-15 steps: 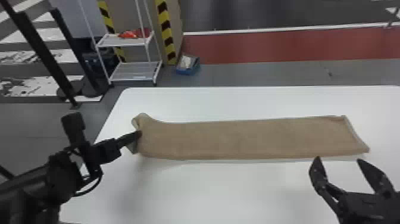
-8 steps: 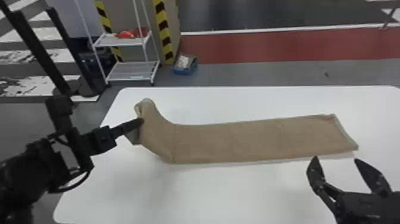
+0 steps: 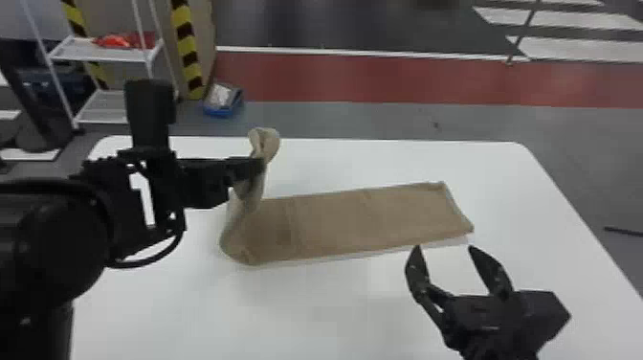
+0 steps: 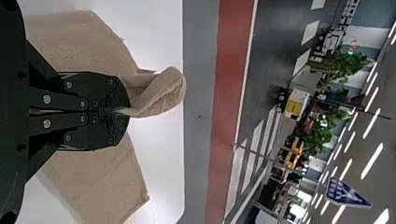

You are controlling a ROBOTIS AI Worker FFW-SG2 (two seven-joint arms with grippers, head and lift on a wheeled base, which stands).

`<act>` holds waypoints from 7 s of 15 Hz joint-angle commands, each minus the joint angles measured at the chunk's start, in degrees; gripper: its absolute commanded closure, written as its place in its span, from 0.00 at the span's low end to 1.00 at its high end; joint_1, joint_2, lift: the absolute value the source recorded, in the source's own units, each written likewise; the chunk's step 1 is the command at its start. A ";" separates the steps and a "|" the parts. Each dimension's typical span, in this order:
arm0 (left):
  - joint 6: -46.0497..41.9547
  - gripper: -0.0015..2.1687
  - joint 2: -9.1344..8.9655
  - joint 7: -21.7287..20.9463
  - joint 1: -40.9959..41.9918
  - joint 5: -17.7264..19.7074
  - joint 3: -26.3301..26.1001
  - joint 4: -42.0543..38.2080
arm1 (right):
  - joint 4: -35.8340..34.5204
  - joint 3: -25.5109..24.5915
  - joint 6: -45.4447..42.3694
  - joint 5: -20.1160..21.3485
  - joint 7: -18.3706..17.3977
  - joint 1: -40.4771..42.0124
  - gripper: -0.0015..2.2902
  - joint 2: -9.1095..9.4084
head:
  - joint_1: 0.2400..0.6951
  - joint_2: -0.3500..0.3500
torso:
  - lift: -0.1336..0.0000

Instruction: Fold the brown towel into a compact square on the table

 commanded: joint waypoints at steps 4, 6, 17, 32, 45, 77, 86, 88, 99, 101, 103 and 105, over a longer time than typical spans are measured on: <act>-5.62 0.99 -1.04 7.40 -5.36 -5.12 -12.46 10.32 | 0.40 0.12 0.00 -1.34 -0.11 -0.44 0.05 -1.31 | 1.00 0.22 | 0.26; -10.89 0.99 -1.04 9.78 -6.50 -8.37 -15.88 14.98 | 0.49 0.39 0.00 -1.34 -0.11 -0.70 0.05 -1.31 | 1.00 0.21 | 0.26; -21.09 0.01 -1.04 12.41 -3.16 -9.51 -24.15 19.46 | 1.80 1.00 0.00 -1.42 -0.11 -1.85 0.05 -1.48 | 1.00 0.12 | 0.26; -73.30 0.01 1.40 11.27 23.65 -1.42 3.71 15.42 | 15.87 5.13 14.59 0.77 6.57 -21.62 0.05 -1.48 | 1.00 0.51 | 0.26; -79.62 0.01 1.40 9.51 26.11 1.56 2.92 21.13 | 24.57 4.34 23.91 -0.19 13.95 -30.94 0.05 -1.48 | 1.00 0.65 | 0.26; -79.80 0.02 2.45 9.43 24.88 2.62 0.99 23.77 | 28.96 6.45 22.68 0.42 15.36 -33.49 0.62 -1.48 | 1.00 0.66 | 0.26; -79.80 0.02 2.45 9.43 24.97 2.79 0.99 24.03 | 19.56 3.64 23.56 -0.99 15.10 -27.51 0.40 -1.57 | 1.00 0.64 | 0.26; -79.80 0.02 2.45 9.43 24.97 2.79 0.99 24.03 | 20.17 3.73 23.91 -0.81 14.83 -28.21 0.40 -1.48 | 1.00 0.63 | 0.26; -79.80 0.02 2.63 9.16 24.70 2.97 1.17 24.74 | 22.72 5.05 24.96 0.25 14.57 -29.71 0.32 -1.39 | 1.00 0.65 | 0.26; -79.80 0.02 2.63 9.16 24.70 3.06 1.17 24.74 | 22.72 4.61 24.79 0.25 14.48 -29.44 0.20 -1.48 | 1.00 0.65 | 0.26; -79.80 0.02 2.63 9.07 24.61 3.06 0.99 24.74 | 22.90 4.69 24.96 0.42 14.48 -29.79 0.20 -1.39 | 1.00 0.64 | 0.26; -79.80 0.02 2.63 9.07 24.61 3.06 0.99 24.74 | 24.48 4.96 24.79 1.30 14.22 -30.76 0.20 -1.39 | 1.00 0.64 | 0.26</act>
